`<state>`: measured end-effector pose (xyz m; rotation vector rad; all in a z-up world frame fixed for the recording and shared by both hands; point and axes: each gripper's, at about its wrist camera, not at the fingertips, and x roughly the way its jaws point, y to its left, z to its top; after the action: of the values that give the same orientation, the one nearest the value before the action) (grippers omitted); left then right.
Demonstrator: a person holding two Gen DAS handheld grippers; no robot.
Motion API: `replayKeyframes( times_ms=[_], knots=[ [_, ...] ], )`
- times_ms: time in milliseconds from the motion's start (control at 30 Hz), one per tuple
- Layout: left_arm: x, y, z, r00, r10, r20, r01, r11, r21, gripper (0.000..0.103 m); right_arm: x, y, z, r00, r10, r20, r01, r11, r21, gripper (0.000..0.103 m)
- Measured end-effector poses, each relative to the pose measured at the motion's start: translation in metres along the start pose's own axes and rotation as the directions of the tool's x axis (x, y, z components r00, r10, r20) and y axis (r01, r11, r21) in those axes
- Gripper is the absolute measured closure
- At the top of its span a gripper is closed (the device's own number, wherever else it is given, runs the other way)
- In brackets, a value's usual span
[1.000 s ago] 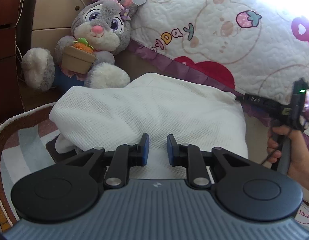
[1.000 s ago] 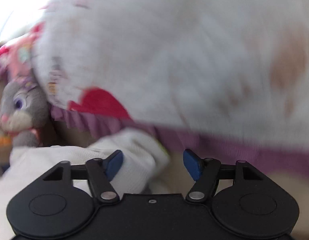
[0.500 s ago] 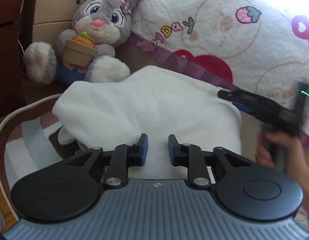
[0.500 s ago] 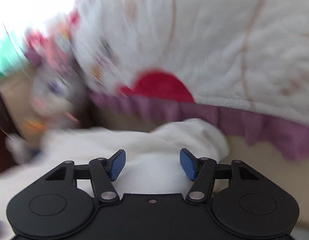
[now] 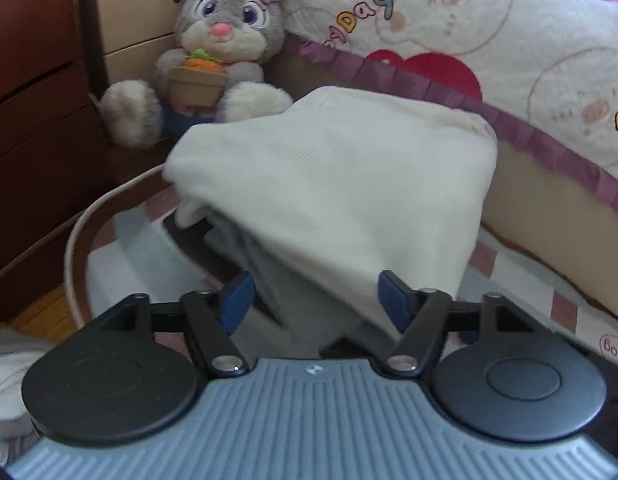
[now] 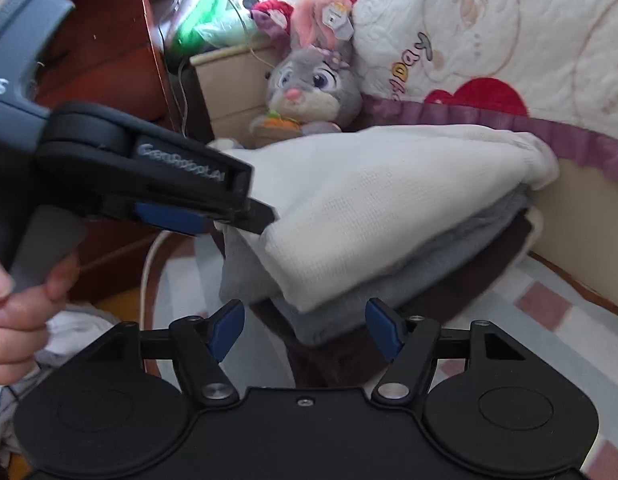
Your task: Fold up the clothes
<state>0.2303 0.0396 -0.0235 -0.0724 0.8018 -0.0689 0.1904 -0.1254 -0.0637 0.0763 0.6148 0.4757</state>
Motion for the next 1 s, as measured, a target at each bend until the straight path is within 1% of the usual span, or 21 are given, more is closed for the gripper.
replayKeyframes(
  times_ms=[67, 100, 133, 167, 233, 267, 333, 400, 433, 500, 600, 633, 667, 700, 733, 767, 800, 833, 867, 933, 1000],
  knots=[
    [-0.014, 0.0, -0.002, 1.0, 0.006, -0.01, -0.006, 1.0, 0.011, 0.028, -0.014, -0.006, 0.007, 0.999, 0.008, -0.046, -0.008, 1.0, -0.001, 0.031],
    [-0.02, 0.0, -0.003, 1.0, 0.004, -0.001, -0.004, 1.0, 0.013, 0.023, -0.022, -0.008, 0.01, 0.998, -0.013, -0.063, 0.012, 1.0, -0.012, 0.031],
    [-0.026, 0.0, -0.004, 1.0, -0.004, 0.003, 0.004, 1.0, 0.004, 0.015, -0.029, -0.01, 0.013, 0.996, -0.035, -0.083, 0.034, 0.999, -0.023, 0.031],
    [-0.03, 0.001, -0.006, 1.0, -0.012, -0.006, 0.012, 1.0, -0.008, 0.012, -0.036, -0.012, 0.017, 0.993, -0.058, -0.102, 0.055, 0.998, -0.035, 0.031],
    [-0.033, -0.001, -0.014, 0.999, 0.006, -0.046, -0.006, 1.0, -0.015, 0.003, -0.05, -0.016, 0.024, 0.985, -0.104, -0.139, 0.096, 0.994, -0.06, 0.031],
    [-0.034, -0.003, -0.018, 0.997, 0.027, -0.069, -0.028, 1.0, -0.014, 0.002, -0.056, -0.017, 0.029, 0.981, -0.115, -0.155, 0.105, 0.992, -0.072, 0.031],
    [-0.034, -0.01, -0.03, 0.983, 0.133, -0.128, -0.132, 0.991, 0.021, 0.001, -0.066, -0.015, 0.036, 0.975, -0.124, -0.183, 0.111, 0.991, -0.079, 0.031],
    [-0.039, -0.016, -0.05, 0.974, 0.165, -0.157, -0.154, 0.985, 0.08, 0.001, -0.077, -0.012, 0.041, 0.968, -0.135, -0.211, 0.12, 0.99, -0.079, 0.031],
    [-0.041, -0.018, -0.061, 0.973, 0.158, -0.168, -0.143, 0.985, 0.098, 0.001, -0.083, -0.01, 0.042, 0.964, -0.141, -0.225, 0.128, 0.989, -0.075, 0.031],
    [-0.045, -0.022, -0.078, 0.968, 0.157, -0.194, -0.137, 0.984, 0.115, 0.001, -0.091, -0.007, 0.043, 0.949, -0.159, -0.273, 0.14, 0.986, -0.088, 0.031],
    [-0.054, -0.029, -0.09, 0.961, 0.196, -0.193, -0.176, 0.977, 0.118, 0.001, -0.103, -0.005, 0.04, 0.908, -0.219, -0.358, 0.179, 0.974, -0.14, 0.031],
    [-0.06, -0.032, -0.095, 0.966, 0.196, -0.17, -0.179, 0.978, 0.111, 0.001, -0.109, -0.005, 0.038, 0.891, -0.244, -0.382, 0.2, 0.968, -0.153, 0.031],
    [-0.067, -0.036, -0.102, 0.974, 0.176, -0.144, -0.163, 0.982, 0.098, 0.001, -0.115, -0.005, 0.036, 0.874, -0.269, -0.404, 0.219, 0.961, -0.166, 0.031],
    [-0.071, -0.039, -0.109, 0.983, 0.132, -0.127, -0.123, 0.989, 0.077, 0.0, -0.122, -0.005, 0.033, 0.874, -0.286, -0.392, 0.236, 0.956, -0.173, 0.031],
    [-0.071, -0.04, -0.117, 0.991, 0.062, -0.122, -0.056, 0.997, 0.049, 0.0, -0.128, -0.006, 0.029, 0.878, -0.302, -0.373, 0.251, 0.951, -0.178, 0.03],
    [-0.069, -0.042, -0.125, 0.992, -0.011, -0.127, 0.014, 1.0, 0.022, 0.0, -0.135, -0.006, 0.025, 0.88, -0.317, -0.354, 0.267, 0.946, -0.183, 0.03],
    [-0.062, -0.043, -0.133, 0.983, -0.072, -0.17, 0.073, 0.997, -0.004, 0.0, -0.142, -0.006, 0.021, 0.882, -0.332, -0.335, 0.283, 0.941, -0.187, 0.03],
    [-0.054, -0.047, -0.14, 0.969, -0.089, -0.23, 0.088, 0.996, -0.017, 0.0, -0.148, -0.006, 0.018, 0.883, -0.347, -0.315, 0.299, 0.935, -0.191, 0.03],
    [-0.049, -0.05, -0.147, 0.958, -0.097, -0.271, 0.095, 0.995, -0.021, 0.0, -0.155, -0.006, 0.014, 0.884, -0.361, -0.296, 0.315, 0.929, -0.195, 0.03],
    [-0.055, -0.059, -0.152, 0.965, -0.053, -0.257, 0.064, 0.997, 0.034, 0.0, -0.169, -0.007, 0.006, 0.884, -0.39, -0.256, 0.346, 0.916, -0.201, 0.03],
    [-0.063, -0.066, -0.151, 0.97, -0.006, -0.243, 0.025, 0.997, 0.077, 0.0, -0.174, -0.004, -0.003, 0.91, -0.381, -0.163, 0.349, 0.917, -0.196, 0.03]
  ],
)
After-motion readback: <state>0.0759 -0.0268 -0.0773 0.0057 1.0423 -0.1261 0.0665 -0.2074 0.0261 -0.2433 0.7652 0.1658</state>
